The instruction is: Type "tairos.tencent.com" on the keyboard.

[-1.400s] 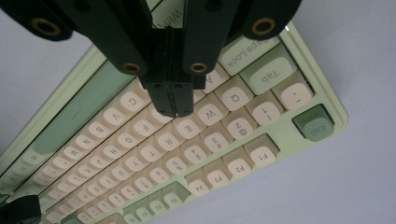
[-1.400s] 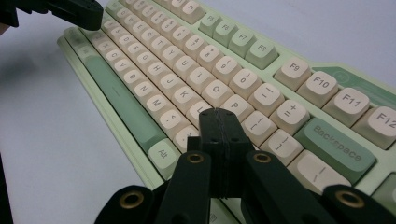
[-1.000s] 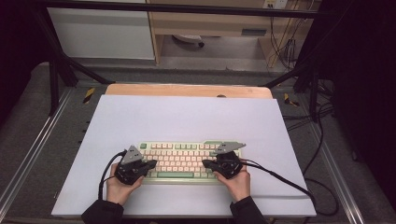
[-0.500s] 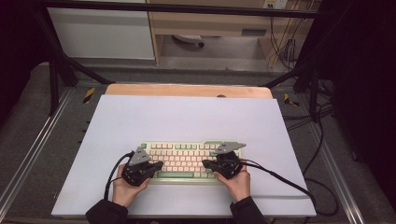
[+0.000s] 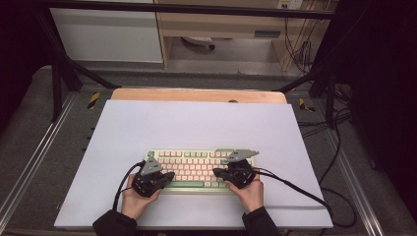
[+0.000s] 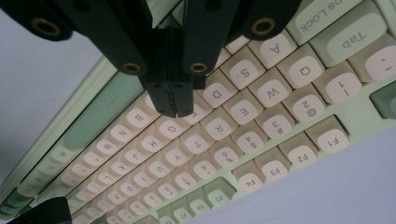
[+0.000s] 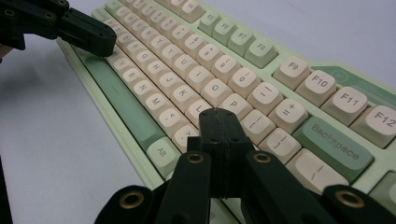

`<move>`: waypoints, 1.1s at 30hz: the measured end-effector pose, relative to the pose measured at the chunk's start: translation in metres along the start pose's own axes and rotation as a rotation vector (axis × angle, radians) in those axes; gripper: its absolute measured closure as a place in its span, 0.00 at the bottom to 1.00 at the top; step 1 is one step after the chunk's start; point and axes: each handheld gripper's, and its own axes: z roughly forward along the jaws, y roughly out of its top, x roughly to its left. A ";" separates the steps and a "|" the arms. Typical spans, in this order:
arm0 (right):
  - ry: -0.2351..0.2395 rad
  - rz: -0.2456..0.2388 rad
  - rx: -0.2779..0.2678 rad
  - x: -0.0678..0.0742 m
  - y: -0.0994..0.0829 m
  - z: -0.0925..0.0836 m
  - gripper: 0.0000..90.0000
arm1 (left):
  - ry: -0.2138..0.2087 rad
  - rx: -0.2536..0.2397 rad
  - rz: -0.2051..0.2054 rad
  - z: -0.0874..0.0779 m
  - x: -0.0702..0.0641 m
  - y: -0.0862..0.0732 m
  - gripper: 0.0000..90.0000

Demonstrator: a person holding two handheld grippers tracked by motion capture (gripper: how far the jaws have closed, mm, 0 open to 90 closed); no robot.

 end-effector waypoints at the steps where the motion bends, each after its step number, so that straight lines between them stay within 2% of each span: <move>1: 0.000 0.001 0.000 0.000 0.000 0.000 1.00 | 0.000 0.000 0.000 0.000 0.000 0.000 1.00; 12: -0.004 -0.001 -0.006 0.000 0.001 -0.002 1.00 | 0.001 0.003 0.011 0.002 0.000 -0.002 1.00; 18: -0.007 0.001 -0.009 0.000 0.001 -0.002 1.00 | 0.001 -0.013 0.011 -0.005 0.001 -0.001 1.00; 33: -0.008 0.006 -0.026 0.000 0.003 -0.005 1.00 | 0.020 -0.038 -0.010 -0.024 0.015 -0.005 1.00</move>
